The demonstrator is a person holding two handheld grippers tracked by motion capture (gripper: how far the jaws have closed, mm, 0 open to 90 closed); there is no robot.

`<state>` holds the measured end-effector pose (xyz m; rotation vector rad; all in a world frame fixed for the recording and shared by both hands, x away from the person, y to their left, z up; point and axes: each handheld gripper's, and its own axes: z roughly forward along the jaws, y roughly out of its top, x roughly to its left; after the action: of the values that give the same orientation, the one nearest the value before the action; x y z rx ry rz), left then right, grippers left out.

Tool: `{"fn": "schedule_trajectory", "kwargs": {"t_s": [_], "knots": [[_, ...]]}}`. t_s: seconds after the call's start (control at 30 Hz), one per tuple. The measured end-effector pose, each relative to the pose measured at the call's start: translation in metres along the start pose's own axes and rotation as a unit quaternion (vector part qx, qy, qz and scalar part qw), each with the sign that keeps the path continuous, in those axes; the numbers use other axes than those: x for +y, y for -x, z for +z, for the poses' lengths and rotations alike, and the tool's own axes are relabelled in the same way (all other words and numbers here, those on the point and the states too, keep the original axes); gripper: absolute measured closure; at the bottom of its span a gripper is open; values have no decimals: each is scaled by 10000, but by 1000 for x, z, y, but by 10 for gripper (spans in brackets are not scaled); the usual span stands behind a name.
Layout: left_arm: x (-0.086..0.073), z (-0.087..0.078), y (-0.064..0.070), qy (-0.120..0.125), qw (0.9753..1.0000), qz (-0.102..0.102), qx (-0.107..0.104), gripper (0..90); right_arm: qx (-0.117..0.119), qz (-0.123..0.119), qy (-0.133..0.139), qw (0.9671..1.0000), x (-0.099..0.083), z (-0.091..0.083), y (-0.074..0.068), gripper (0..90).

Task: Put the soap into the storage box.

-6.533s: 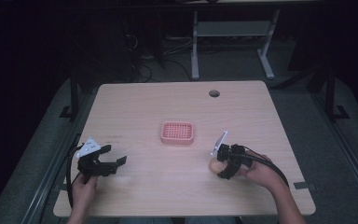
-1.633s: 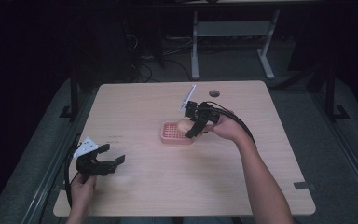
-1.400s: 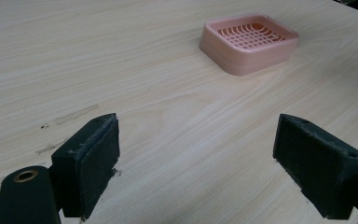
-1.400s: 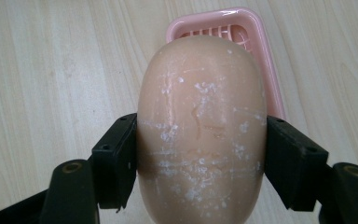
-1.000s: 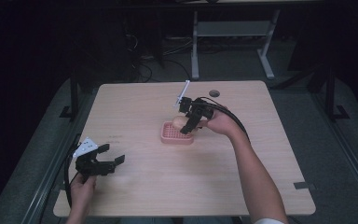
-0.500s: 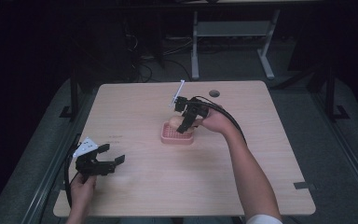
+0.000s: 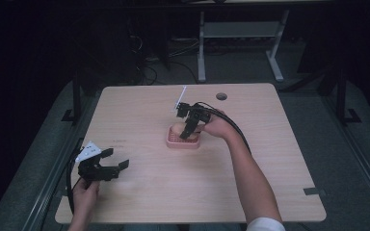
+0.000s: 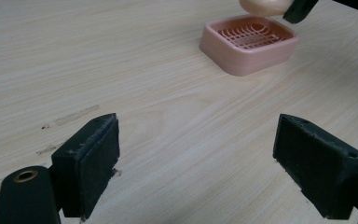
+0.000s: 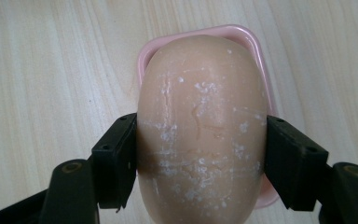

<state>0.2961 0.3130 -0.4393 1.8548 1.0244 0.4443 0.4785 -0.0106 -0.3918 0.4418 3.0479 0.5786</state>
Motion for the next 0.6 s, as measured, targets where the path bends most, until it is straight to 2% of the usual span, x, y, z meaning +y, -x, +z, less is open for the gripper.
{"fn": "schedule_trajectory", "kwargs": {"t_s": [0.23, 0.6], "knots": [[0, 0, 0, -9, 10000, 5, -3, 143, 28, 14, -72, 10000, 2, 11, 3, 318], [0, 0, 0, -1, 10000, 2, -1, 143, 45, 40, -154, 9999, 2, 20, 6, 317]]}}
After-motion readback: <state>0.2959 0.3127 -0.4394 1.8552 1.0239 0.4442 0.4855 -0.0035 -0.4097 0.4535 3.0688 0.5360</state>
